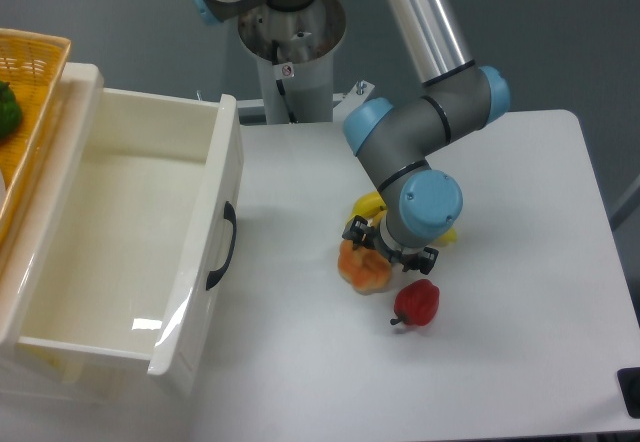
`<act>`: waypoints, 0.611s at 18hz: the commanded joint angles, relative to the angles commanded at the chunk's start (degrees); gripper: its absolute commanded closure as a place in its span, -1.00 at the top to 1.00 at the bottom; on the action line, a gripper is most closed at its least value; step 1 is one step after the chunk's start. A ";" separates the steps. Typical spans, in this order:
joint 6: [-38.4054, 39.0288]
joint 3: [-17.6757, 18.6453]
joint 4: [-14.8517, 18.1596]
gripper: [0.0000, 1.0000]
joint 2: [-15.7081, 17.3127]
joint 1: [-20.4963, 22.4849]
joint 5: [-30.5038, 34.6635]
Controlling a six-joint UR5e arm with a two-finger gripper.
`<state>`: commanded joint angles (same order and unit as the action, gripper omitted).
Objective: Pick up the round bread
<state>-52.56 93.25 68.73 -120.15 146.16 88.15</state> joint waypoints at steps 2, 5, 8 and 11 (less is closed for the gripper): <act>0.53 0.00 0.00 -0.14 0.17 -0.09 0.00; 0.70 0.00 0.09 -0.49 0.44 -0.17 0.00; 1.49 -0.09 0.09 -1.00 0.61 -0.44 0.00; 2.46 -0.09 0.09 -1.00 0.62 -0.61 -0.09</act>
<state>-50.10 93.16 68.82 -119.53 145.55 88.07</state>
